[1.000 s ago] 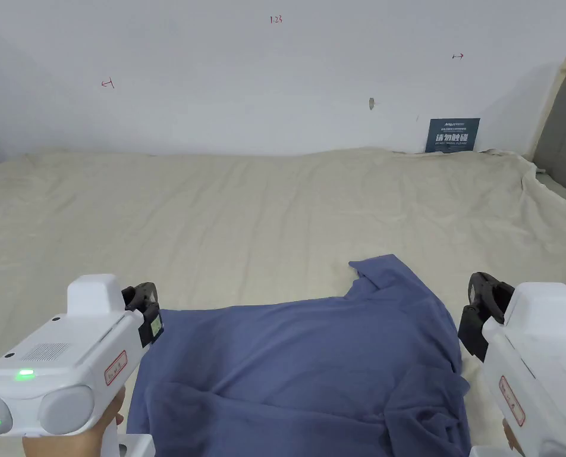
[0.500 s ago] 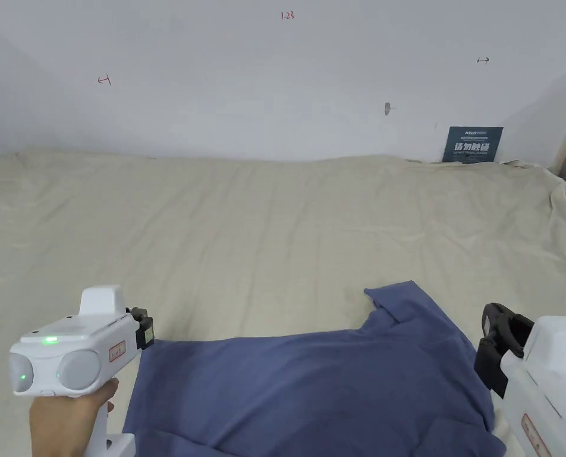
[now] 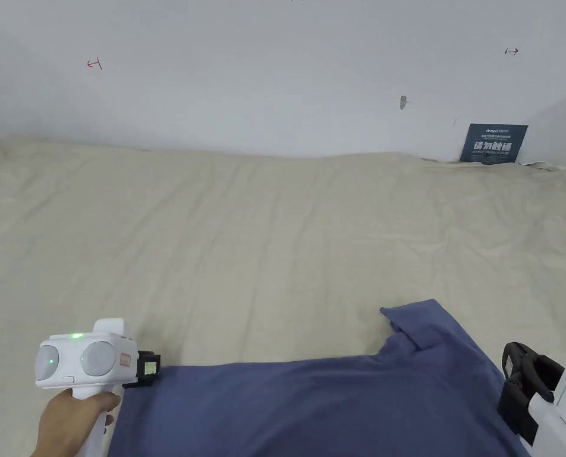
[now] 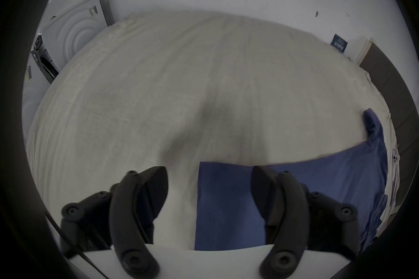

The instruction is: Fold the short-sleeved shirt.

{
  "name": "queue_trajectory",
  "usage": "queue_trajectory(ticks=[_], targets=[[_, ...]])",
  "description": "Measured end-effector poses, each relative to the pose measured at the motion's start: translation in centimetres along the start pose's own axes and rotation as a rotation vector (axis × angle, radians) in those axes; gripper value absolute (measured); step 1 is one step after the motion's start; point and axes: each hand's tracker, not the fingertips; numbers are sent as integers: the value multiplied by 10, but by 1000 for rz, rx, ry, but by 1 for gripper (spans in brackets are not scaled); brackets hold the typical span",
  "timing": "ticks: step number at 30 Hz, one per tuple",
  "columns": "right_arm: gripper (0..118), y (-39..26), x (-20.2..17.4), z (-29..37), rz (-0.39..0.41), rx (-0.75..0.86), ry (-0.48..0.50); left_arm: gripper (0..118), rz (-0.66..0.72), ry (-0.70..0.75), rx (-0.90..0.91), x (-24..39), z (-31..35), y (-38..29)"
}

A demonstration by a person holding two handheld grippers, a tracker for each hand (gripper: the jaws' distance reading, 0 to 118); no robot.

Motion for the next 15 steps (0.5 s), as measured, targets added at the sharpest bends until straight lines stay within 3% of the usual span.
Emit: queue_trajectory(ticks=[2,4,6,7,8,10,12,15], targets=[[0,-2,2,-4,7,-11,0,45,-43,-5,-12,7,-8,-3],[0,-3,5,-8,21,-25,-3,43,-46,-9,-14,11,-11,-5],[0,-5,8,-12,24,-40,-2,34,-43,2,1,12,-10,-4],[0,-5,11,-16,22,-50,1,13,-36,-15,9,12,-8,-4],[0,-5,14,-21,13,-64,9,5,-39,-27,7,13,-8,-4],[0,-5,23,-36,-28,-102,24,2,-59,-33,12,13,-3,-6],[0,-2,36,-58,-118,-139,46,1,-49,-67,59,10,10,-8],[3,1,53,-101,-141,-216,37,1,-34,-125,137,6,36,-13]])
